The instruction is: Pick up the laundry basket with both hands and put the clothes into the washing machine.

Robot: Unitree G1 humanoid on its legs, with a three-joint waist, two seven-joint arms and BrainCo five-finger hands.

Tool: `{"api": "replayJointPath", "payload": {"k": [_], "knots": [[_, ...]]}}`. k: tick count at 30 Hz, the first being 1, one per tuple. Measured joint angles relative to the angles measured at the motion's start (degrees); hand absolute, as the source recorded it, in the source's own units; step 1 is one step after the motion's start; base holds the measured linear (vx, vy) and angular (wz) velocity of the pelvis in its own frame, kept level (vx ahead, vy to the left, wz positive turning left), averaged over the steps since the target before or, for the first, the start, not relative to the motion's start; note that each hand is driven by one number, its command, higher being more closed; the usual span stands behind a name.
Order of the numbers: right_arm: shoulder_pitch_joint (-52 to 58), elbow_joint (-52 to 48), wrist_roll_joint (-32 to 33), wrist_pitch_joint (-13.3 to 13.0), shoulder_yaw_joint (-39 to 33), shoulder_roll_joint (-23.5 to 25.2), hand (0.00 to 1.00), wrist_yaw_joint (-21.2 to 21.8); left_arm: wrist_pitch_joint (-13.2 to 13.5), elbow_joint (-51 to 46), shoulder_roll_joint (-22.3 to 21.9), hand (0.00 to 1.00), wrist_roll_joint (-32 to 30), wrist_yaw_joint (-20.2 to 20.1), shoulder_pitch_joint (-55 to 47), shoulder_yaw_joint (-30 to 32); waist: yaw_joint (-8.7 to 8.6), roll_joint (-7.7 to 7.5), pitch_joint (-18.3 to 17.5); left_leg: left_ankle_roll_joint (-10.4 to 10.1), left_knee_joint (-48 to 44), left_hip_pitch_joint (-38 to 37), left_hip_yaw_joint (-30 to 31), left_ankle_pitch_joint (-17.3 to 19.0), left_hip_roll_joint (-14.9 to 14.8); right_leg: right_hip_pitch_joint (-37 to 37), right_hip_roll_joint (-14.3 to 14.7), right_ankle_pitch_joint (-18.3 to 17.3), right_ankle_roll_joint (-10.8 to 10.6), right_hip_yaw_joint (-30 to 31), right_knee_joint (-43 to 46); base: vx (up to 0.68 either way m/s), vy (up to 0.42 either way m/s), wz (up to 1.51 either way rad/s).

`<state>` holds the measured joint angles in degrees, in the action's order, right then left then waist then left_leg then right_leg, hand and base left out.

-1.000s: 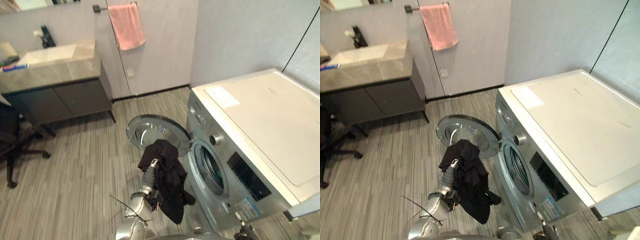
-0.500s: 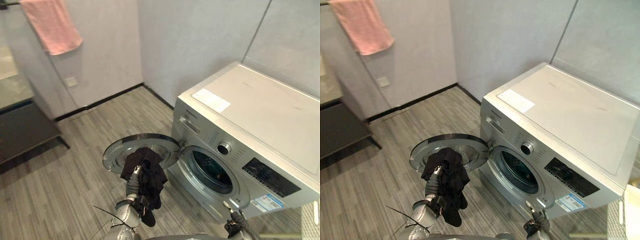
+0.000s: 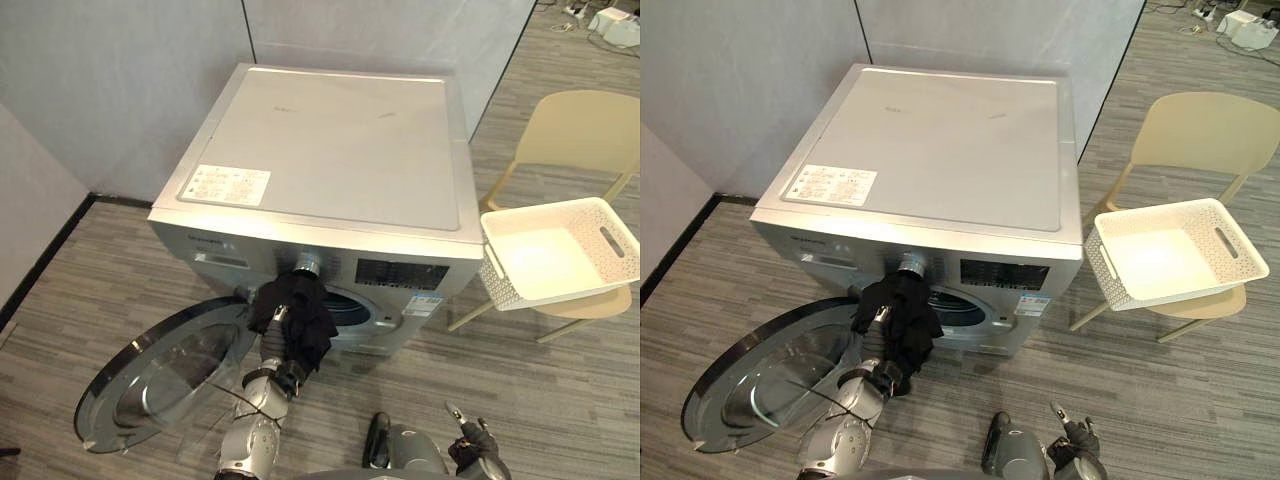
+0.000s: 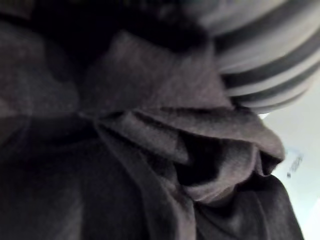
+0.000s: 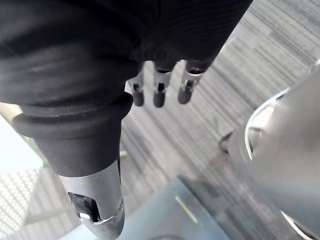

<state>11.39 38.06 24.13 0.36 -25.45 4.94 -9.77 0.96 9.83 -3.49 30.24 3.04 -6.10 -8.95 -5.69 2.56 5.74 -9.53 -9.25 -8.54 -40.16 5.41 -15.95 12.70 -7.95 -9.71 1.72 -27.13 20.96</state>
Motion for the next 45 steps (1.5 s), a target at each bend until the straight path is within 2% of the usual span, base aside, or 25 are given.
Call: {"api": "replayJointPath", "payload": {"k": [1,2,3,4,5,6,7,9,10,12,14,15,16,17,18,20,24,27,29,31,35,37,39,43,45], "knots": [[0.4,0.0,0.0,0.0,-0.2,0.0,0.0,0.0,0.0,0.0,0.0,1.0,0.0,-0.1,0.4,-0.1,0.03,-0.2,0.2,0.1,-2.9,0.7,1.0,0.1,-1.0,-1.0,-0.2,-0.7,-0.1,-0.5,0.0,0.09,-0.198,0.41],[1.1,0.0,0.0,0.1,-0.5,-0.1,0.0,0.0,0.0,0.0,0.0,1.0,0.2,-0.3,0.5,-0.4,0.01,-0.34,0.3,1.0,-11.4,3.0,3.0,0.4,-3.8,-3.0,-0.2,-2.4,-0.7,-1.1,-0.1,0.08,-0.212,0.27],[1.7,-0.1,-0.1,0.1,-0.4,-0.2,0.0,0.1,0.0,-0.1,0.0,1.0,0.6,-0.3,0.1,-0.4,0.23,-0.44,0.7,5.2,-22.3,6.2,5.8,-0.6,-7.3,-5.1,0.1,-4.0,-0.6,-1.3,0.3,0.09,-0.22,0.15],[1.9,-0.3,-0.1,0.1,-0.4,-0.2,0.0,0.1,0.0,-0.2,0.1,1.0,0.6,-0.3,-0.5,-0.4,0.53,-0.45,1.0,7.7,-27.9,8.1,7.6,-2.2,-9.1,-6.2,0.3,-4.8,-0.5,-1.1,0.5,0.08,-0.175,-0.09],[2.3,-1.1,-0.1,0.1,0.0,-0.3,0.0,0.1,0.0,-0.4,0.1,1.0,0.6,-0.3,-2.3,-0.4,1.0,-0.6,1.4,9.9,-37.8,12.4,12.0,-6.4,-11.2,-7.9,0.8,-6.0,0.0,0.0,0.6,0.1,-0.12,-0.29],[2.3,-1.8,-0.1,0.1,0.6,-1.0,0.0,0.0,0.0,-0.4,0.0,1.0,0.6,-0.3,-3.8,-0.4,1.59,-0.18,1.4,9.0,-44.0,15.1,14.5,-6.6,-11.1,-9.0,0.8,-6.9,0.6,1.0,0.7,0.17,-0.085,-0.49],[1.9,-2.8,-0.1,0.1,1.9,-1.7,0.0,0.0,0.0,-1.0,-0.2,1.0,0.6,-0.4,-5.8,-0.4,2.07,-0.11,1.4,9.3,-49.2,17.9,16.3,-6.0,-9.9,-9.9,0.6,-7.1,1.1,2.3,0.5,0.18,-0.021,-0.47],[1.8,-4.0,-0.3,0.1,3.4,-2.0,0.0,0.0,-0.1,-1.6,0.0,1.0,0.6,-0.6,-7.7,-0.5,2.89,-0.44,1.5,9.3,-49.8,20.9,16.8,-2.7,-7.6,-10.9,0.5,-7.2,1.0,4.0,-0.3,0.19,0.024,-0.54],[1.5,-5.1,-1.0,0.2,4.6,-2.2,0.0,0.1,-0.5,-2.7,0.1,1.0,0.5,-0.8,-10.0,-0.4,4.07,-1.17,1.8,9.4,-46.3,23.0,17.4,-0.1,-5.1,-11.5,-0.4,-7.1,0.8,5.7,-0.9,0.22,0.063,-0.68],[0.8,-6.0,-2.3,0.2,6.1,-2.5,0.0,0.3,-0.7,-3.2,0.1,1.0,0.6,-1.4,-13.1,-0.4,5.08,-1.72,1.8,9.8,-37.6,23.9,19.5,0.8,-2.7,-11.6,-1.5,-6.4,-0.5,8.0,-1.1,0.25,0.13,-0.8],[-0.3,-6.2,-3.0,0.2,7.7,-3.5,0.0,1.1,-0.8,-3.3,-0.3,1.0,0.6,-1.6,-15.5,-0.3,5.37,-1.53,1.9,9.3,-25.8,23.1,21.5,0.4,-0.9,-11.0,-2.8,-6.0,-1.7,9.6,0.5,0.25,0.191,-0.78],[-0.4,-8.1,-4.1,0.2,9.1,-3.9,0.0,1.3,-1.2,-3.5,-0.2,1.0,0.6,-1.7,-16.0,-0.3,5.51,-1.11,2.1,8.1,-18.4,21.8,21.5,-1.6,-0.3,-9.3,-3.6,-6.5,-3.4,11.0,3.7,0.2,0.207,-0.58],[-0.3,-9.5,-4.2,0.2,9.8,-4.0,0.0,1.3,-1.3,-3.9,-0.2,1.0,0.6,-1.8,-16.5,-0.2,5.48,-0.93,2.2,8.1,-16.2,21.4,21.7,-4.0,0.1,-8.1,-4.2,-7.3,-4.7,11.8,5.8,0.23,0.351,-0.7],[-1.1,-10.9,-4.5,0.1,10.6,-4.1,0.0,1.7,-1.9,-4.8,0.3,1.0,0.6,-1.9,-17.9,-0.4,5.22,-1.48,3.3,4.8,-17.5,20.8,21.0,-0.5,0.6,-5.0,-6.1,-9.1,-7.0,14.1,11.0,0.12,0.369,-0.44],[-2.2,-11.8,-4.5,0.1,11.5,-3.9,0.0,2.4,-1.9,-5.2,0.3,1.0,0.6,-1.9,-17.0,-0.3,4.85,-2.87,6.0,5.5,-20.4,22.2,19.8,2.2,1.5,-2.0,-8.0,-9.5,-7.3,15.7,15.5,0.09,0.304,-0.32],[-3.5,-12.8,-4.4,0.1,14.0,-3.2,0.0,2.6,-1.9,-7.5,1.1,1.0,0.5,-1.8,-14.1,-0.1,5.3,-4.05,9.1,6.9,-26.8,27.2,20.0,5.6,1.6,3.3,-9.5,-10.0,-7.8,17.7,20.7,-0.02,0.251,-0.09],[-5.0,-16.5,-3.9,0.1,17.2,-2.5,0.0,2.5,-1.5,-8.3,2.1,1.0,-0.1,-1.8,-7.8,-2.2,5.21,-3.47,13.9,8.0,-40.6,37.1,19.6,15.2,-0.4,12.9,-11.6,-16.5,-10.5,21.4,31.2,-0.08,0.199,-0.03],[-6.0,-20.1,-4.0,0.0,17.2,-3.6,0.0,2.1,1.3,-9.7,2.2,1.0,-0.1,-1.9,-6.0,-4.6,5.87,-2.67,15.8,8.8,-46.9,44.0,18.9,18.4,-1.8,20.9,-12.0,-18.9,-11.3,24.1,37.0,-0.1,0.063,-0.14],[-7.1,-21.4,-3.9,-0.1,17.1,-4.3,0.0,1.6,1.4,-8.5,2.2,1.0,-0.9,-1.5,-3.0,-4.8,6.21,-2.62,16.3,9.0,-48.9,47.6,18.8,19.1,-2.8,24.9,-11.3,-19.6,-11.1,25.1,38.5,-0.14,0.009,-0.22],[-8.1,-24.0,-3.9,-0.6,16.9,-4.4,0.0,0.6,0.7,-1.2,2.9,1.0,-1.9,-0.2,6.4,-4.7,6.2,-2.88,17.9,8.8,-50.9,52.9,19.0,19.3,-4.3,30.5,-10.1,-19.6,-10.9,26.1,40.3,-0.17,-0.013,-0.15],[-10.4,-27.2,-3.3,-1.9,16.7,-4.2,0.0,-0.7,0.1,5.4,3.7,1.0,-2.6,2.4,19.9,-4.3,4.62,-3.75,19.9,9.0,-53.8,62.3,18.9,18.6,-6.1,40.8,-8.7,-18.0,-10.6,27.5,42.7,-0.06,-0.021,-0.11],[-12.2,-28.0,-2.5,-2.3,16.4,-3.9,0.0,-1.7,0.0,8.9,3.9,1.0,-2.6,3.9,26.9,-2.3,4.26,-3.75,22.0,10.1,-55.8,65.4,19.2,18.2,-7.0,44.0,-7.8,-17.7,-10.7,28.3,43.7,0.05,-0.016,-0.27],[-13.4,-28.3,-1.8,-2.4,16.4,-3.5,0.0,-2.4,0.1,10.5,4.2,1.0,-2.3,5.4,31.5,-0.4,4.01,-3.97,23.0,10.2,-56.9,67.3,19.3,18.2,-8.1,45.8,-6.9,-17.6,-10.7,28.6,44.2,0.09,-0.038,-0.21],[-16.4,-28.4,-0.9,-3.4,16.4,-2.9,0.0,-3.2,0.1,17.0,7.2,1.0,1.6,8.9,43.2,5.6,3.2,-4.33,24.1,10.2,-58.2,70.3,18.6,18.2,-9.8,49.5,-5.6,-17.4,-11.0,29.5,44.4,0.13,-0.091,-0.22],[-17.6,-28.3,0.3,-4.5,16.1,-3.0,0.0,-4.6,-0.1,22.9,11.1,1.0,6.5,11.3,52.5,8.6,3.64,-4.76,24.5,10.2,-59.0,70.8,17.9,18.2,-11.3,50.5,-4.2,-17.2,-11.5,30.3,44.4,0.09,-0.084,-0.25]]}}
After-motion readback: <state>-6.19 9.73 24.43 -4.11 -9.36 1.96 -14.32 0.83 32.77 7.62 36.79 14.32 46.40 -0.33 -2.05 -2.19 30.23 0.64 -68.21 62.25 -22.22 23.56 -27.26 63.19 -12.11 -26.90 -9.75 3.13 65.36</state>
